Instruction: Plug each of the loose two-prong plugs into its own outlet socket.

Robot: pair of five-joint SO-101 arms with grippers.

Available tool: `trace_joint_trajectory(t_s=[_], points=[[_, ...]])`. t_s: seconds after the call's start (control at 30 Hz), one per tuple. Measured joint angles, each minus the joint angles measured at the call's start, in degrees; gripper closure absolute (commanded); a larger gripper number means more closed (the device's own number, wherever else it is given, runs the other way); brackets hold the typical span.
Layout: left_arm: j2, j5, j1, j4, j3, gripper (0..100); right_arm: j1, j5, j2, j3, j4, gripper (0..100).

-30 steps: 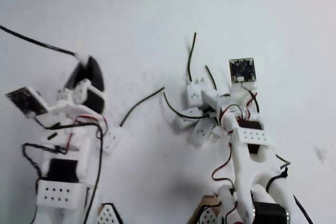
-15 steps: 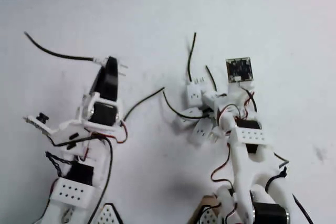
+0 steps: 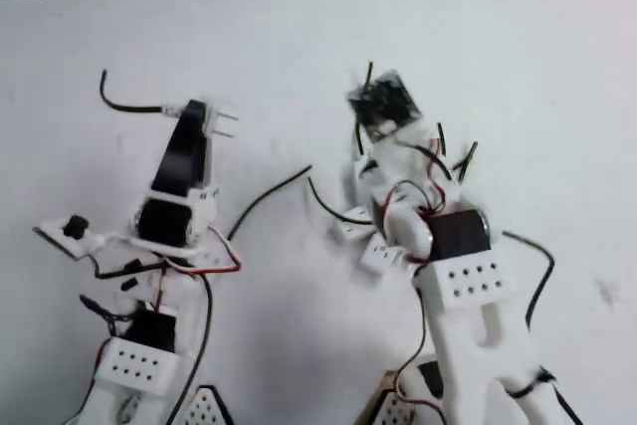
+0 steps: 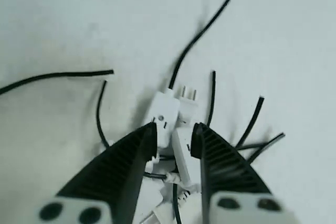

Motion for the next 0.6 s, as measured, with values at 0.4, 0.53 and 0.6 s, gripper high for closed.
trace_joint_trajectory(t_s=[0.4, 0.53, 0.6], points=[[0.00, 0.18, 6.51, 2.55, 0.00, 98, -15.38, 0.09, 17.23, -35.52, 14.51, 95.7], [0.00, 0.18, 7.91, 2.55, -0.09, 98, -15.65, 0.18, 30.24, -49.93, 22.07, 95.7], [0.00, 0.09, 7.82, 2.55, -0.09, 98, -15.65, 0.18, 35.52, -56.62, 25.41, 95.7]])
